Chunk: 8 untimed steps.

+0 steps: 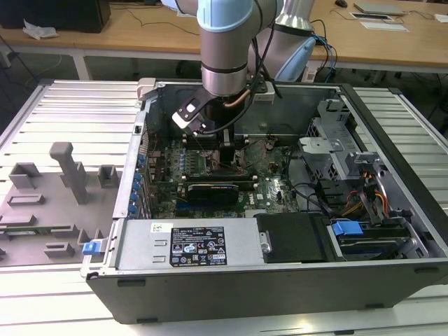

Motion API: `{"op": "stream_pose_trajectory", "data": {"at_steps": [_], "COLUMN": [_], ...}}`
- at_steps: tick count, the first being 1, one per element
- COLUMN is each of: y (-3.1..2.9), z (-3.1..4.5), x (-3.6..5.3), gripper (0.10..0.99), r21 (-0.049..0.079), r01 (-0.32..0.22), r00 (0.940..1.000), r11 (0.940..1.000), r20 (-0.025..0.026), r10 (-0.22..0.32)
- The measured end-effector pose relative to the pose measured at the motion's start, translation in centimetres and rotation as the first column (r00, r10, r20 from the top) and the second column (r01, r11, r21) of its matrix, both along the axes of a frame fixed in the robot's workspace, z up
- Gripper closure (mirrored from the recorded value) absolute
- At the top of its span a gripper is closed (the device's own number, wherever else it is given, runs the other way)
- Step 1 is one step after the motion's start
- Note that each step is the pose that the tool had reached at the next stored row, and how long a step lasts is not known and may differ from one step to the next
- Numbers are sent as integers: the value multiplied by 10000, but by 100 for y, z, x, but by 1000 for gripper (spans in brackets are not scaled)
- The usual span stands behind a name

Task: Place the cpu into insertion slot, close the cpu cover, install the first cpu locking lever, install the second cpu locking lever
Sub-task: 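Place the cpu into insertion slot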

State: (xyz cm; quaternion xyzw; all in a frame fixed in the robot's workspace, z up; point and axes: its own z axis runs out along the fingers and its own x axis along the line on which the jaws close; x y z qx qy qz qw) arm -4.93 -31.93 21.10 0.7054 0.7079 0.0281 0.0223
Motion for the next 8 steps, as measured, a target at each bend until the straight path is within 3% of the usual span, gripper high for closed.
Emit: {"op": "stream_pose_trajectory", "data": {"at_steps": [8], "y": [12], "z": [-90], "x": [0], "gripper": [549], "r21": [0], "r01": [93], "r00": [10000], "r11": [10000], "r20": [-1], "r10": [-93]}}
